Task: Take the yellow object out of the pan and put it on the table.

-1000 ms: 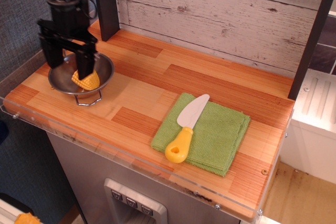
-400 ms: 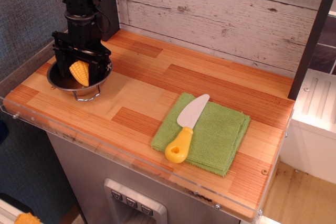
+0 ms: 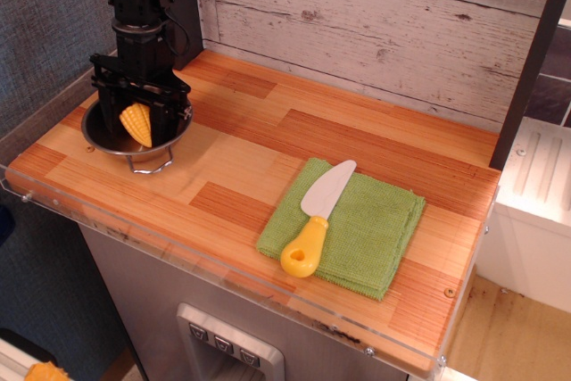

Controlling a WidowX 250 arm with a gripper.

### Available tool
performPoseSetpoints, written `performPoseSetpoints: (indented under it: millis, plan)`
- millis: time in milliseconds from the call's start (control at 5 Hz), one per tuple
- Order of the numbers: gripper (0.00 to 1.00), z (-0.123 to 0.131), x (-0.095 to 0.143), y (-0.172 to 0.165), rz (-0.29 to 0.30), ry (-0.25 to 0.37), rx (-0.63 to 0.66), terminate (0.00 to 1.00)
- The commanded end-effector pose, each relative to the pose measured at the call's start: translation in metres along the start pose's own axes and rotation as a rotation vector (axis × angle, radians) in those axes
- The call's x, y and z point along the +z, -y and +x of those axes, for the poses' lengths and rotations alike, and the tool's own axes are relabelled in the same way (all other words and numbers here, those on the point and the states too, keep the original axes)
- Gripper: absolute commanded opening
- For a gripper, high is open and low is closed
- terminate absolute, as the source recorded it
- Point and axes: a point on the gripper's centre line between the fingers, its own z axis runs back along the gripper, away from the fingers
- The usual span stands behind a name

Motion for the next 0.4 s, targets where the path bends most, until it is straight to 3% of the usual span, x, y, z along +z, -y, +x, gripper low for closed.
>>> performPoseSetpoints:
  millis: [0,200]
  plan:
    - [0.0,-0.006,0.102,-0.001,0.001,0.173,0.029,0.0]
    - [0.0,0.012,0.109,-0.002,-0.028,0.192,0.033,0.0]
